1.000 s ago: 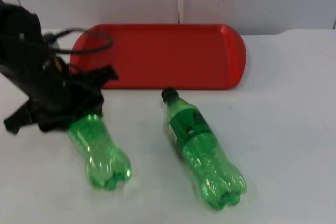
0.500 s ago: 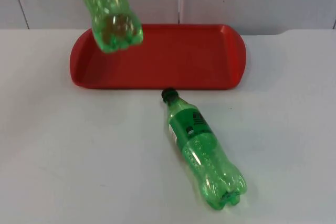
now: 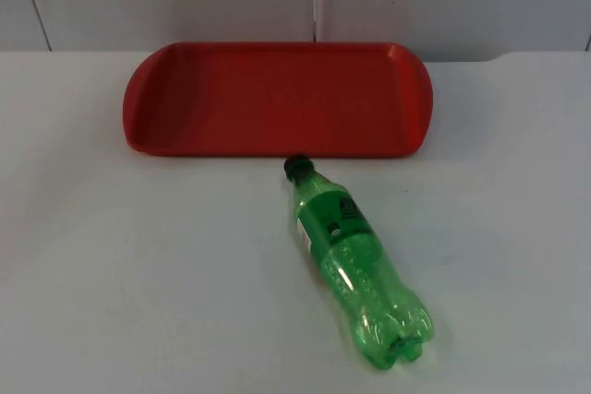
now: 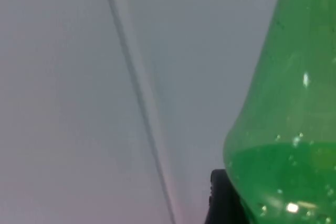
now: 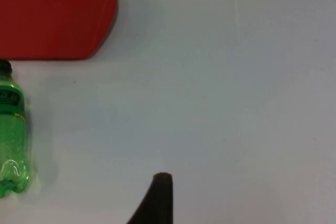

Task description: Place the bottle upright on the tray.

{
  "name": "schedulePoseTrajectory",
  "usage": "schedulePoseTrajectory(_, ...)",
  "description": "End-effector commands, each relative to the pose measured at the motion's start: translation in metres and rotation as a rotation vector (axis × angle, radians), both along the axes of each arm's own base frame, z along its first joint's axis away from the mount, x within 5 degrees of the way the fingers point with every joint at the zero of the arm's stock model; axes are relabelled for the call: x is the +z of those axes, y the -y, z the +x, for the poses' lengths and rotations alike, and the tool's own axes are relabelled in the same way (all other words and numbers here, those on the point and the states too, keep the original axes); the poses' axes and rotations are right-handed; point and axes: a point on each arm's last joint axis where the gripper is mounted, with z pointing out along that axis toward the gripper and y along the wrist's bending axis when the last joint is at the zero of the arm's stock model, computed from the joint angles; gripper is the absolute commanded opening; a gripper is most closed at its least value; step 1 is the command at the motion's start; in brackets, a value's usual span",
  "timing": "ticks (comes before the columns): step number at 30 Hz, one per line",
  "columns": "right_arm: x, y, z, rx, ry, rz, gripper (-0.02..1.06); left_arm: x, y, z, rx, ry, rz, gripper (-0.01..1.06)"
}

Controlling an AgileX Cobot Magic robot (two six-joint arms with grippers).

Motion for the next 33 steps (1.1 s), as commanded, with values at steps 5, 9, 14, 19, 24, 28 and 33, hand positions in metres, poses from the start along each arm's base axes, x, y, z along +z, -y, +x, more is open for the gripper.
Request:
schedulePoseTrajectory(5,0.000,0.000,0.000,-0.004,0.006,0.001,0.84,-0.016,-0.011,0.021,0.121,0.097,-0.184,0.00)
schedulePoseTrajectory(9,0.000,0.000,0.000,-0.004,0.006,0.001,0.84,-0.041,-0.014,0.040,0.144,0.046,-0.164,0.00)
schedulePoseTrajectory(14,0.000,0.000,0.000,-0.004,0.006,0.001,0.84,-0.067,-0.011,0.060,0.154,0.002,-0.144,0.00)
schedulePoseTrajectory(19,0.000,0.000,0.000,-0.004,0.006,0.001,0.84,-0.099,0.002,0.097,0.132,-0.016,-0.124,0.00)
schedulePoseTrajectory(24,0.000,0.000,0.000,-0.004,0.006,0.001,0.84,-0.116,0.008,0.117,0.122,0.014,-0.152,0.00)
schedulePoseTrajectory(28,0.000,0.000,0.000,-0.004,0.006,0.001,0.84,-0.130,0.014,0.139,0.122,0.023,-0.155,0.00)
schedulePoseTrajectory(33,0.000,0.000,0.000,-0.004,0.006,0.001,0.84,-0.151,0.020,0.161,0.123,0.014,-0.148,0.00)
